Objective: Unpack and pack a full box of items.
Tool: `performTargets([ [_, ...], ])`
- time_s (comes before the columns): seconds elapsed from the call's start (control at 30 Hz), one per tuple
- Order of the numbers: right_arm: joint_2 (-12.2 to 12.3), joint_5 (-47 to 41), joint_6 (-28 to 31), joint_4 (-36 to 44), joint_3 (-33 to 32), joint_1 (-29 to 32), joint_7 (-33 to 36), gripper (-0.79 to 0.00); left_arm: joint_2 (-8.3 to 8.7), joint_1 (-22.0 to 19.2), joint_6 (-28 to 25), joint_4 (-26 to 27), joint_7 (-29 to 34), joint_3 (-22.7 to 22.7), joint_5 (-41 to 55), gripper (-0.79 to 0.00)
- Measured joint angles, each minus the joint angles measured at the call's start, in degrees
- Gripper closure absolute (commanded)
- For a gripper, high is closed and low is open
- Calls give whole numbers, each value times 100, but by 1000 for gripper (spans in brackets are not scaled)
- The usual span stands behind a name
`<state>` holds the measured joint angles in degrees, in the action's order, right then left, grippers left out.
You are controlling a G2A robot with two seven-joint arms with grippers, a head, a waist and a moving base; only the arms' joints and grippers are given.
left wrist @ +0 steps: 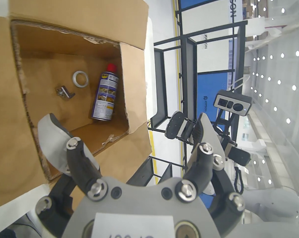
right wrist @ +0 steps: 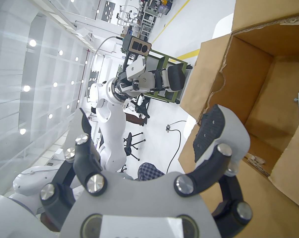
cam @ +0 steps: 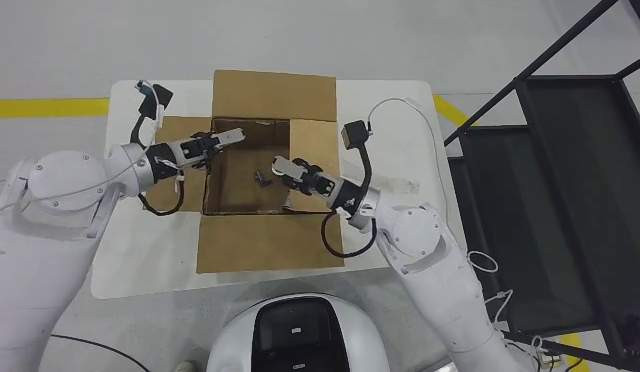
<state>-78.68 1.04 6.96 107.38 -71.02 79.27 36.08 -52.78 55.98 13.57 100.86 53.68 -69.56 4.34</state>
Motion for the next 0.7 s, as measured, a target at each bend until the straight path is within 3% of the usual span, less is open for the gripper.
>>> performTargets([
  [0.17,78,-167,-38,146,-213,200,446,-785,-135,-288,-632,-553,-194,434,353,-785],
  [0.57,81,-179,-52,138,-195,195,476,-785,-136,-272,-628,-553,-209,436,359,-785],
  [0.7,101,-117,-395,34,-89,53,613,-785,-217,-433,-696,-794,-193,687,468,-785],
])
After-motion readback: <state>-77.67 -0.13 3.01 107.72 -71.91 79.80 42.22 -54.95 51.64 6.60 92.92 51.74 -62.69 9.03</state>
